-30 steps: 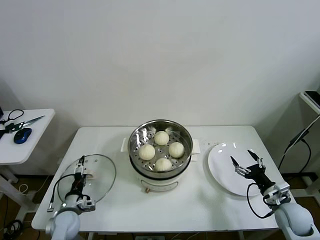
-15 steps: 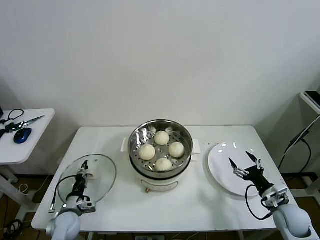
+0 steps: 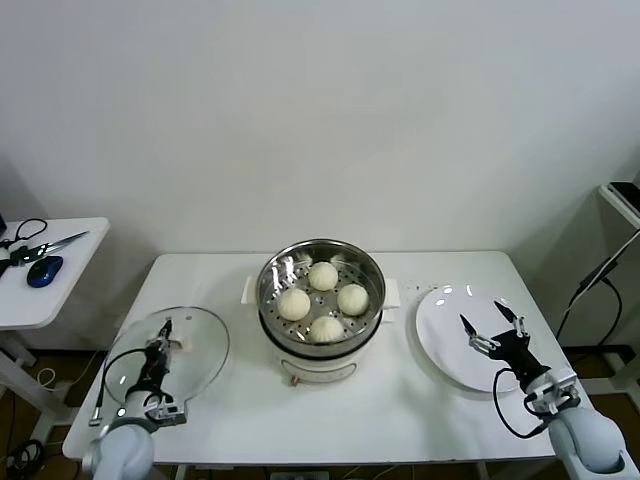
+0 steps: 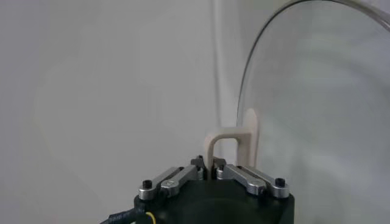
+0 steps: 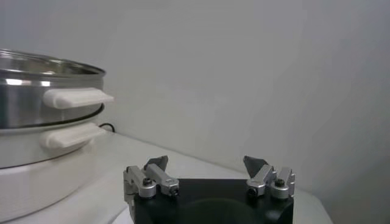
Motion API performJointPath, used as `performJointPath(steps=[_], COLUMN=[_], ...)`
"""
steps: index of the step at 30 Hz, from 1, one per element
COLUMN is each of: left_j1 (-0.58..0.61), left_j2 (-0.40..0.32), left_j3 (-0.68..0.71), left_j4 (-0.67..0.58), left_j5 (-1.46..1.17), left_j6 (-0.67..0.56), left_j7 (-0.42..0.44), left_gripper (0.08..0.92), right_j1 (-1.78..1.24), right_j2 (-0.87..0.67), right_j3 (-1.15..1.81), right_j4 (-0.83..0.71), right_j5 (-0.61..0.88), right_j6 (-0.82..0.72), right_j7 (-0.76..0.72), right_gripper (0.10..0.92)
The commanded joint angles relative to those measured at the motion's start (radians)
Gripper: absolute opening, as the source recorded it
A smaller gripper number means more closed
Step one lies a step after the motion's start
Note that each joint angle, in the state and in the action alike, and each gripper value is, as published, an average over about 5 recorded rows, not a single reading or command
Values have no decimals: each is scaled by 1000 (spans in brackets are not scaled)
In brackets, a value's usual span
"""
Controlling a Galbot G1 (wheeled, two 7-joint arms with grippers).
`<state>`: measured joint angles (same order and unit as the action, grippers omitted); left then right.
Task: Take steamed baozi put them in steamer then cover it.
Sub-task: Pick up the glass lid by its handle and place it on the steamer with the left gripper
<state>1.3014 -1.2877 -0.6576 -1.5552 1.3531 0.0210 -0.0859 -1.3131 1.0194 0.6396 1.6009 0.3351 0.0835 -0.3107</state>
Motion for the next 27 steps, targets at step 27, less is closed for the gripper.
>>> performJointPath(steps=[27], left_j1=[-290], left_j2=[286], left_j3=[697], left_j4=[-614], left_j5=[100], left_j6=[744], left_j7=[373], left_gripper=[150], right_j1=[87], right_j2=[-30], right_j3=[-8], right_j4=[-125], right_j5=[-37], right_j6=[33], right_j7=[-25], right_gripper=[823])
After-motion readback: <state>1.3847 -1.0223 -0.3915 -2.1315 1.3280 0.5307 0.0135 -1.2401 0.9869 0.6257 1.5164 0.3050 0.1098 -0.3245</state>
